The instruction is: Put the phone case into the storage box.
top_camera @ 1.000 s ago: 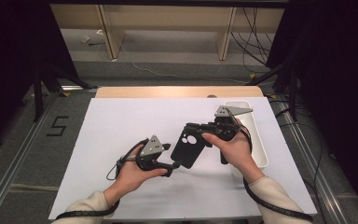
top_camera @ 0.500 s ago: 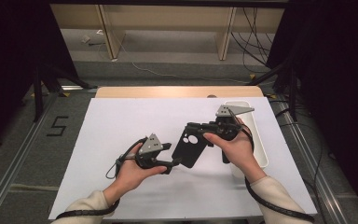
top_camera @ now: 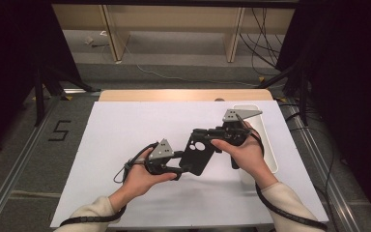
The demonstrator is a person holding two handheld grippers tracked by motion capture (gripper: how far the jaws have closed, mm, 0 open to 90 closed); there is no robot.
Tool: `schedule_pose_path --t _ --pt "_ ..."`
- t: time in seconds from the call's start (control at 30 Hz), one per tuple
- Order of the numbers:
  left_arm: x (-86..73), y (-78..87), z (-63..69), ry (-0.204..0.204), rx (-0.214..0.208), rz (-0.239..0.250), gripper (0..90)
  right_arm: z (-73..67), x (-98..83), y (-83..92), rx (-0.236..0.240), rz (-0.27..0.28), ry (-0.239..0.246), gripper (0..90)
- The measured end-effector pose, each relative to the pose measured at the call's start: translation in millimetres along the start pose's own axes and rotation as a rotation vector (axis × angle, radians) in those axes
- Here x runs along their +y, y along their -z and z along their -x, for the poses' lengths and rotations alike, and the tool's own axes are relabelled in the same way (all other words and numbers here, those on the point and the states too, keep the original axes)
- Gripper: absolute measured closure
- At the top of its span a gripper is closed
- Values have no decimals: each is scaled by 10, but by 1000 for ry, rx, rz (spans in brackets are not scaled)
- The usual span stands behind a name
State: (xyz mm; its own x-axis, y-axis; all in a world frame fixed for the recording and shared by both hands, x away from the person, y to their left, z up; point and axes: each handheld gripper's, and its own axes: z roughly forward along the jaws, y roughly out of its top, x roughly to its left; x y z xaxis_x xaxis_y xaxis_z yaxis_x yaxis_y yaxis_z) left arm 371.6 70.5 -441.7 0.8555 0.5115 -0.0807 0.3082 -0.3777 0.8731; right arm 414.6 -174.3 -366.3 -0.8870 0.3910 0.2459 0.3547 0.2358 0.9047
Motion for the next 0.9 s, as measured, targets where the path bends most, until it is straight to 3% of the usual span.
schedule_pose_path --t 0.2,0.43,0.67,0.8,0.9 --pt "-8 -10 -37 6 -14 4 450 -15 8 -10 26 -1 5 780" --pt "-32 -41 -81 46 -67 4 506 -38 7 -35 57 -6 6 780" --pt "-38 -43 -73 -35 -93 -23 577 -51 5 -53 83 -14 31 780" --pt "-35 -37 -64 -49 -114 -41 655 -58 -2 -68 109 -16 41 780" --pt "-18 -16 -61 -34 -94 -62 715 -63 -4 -75 123 -13 55 780"
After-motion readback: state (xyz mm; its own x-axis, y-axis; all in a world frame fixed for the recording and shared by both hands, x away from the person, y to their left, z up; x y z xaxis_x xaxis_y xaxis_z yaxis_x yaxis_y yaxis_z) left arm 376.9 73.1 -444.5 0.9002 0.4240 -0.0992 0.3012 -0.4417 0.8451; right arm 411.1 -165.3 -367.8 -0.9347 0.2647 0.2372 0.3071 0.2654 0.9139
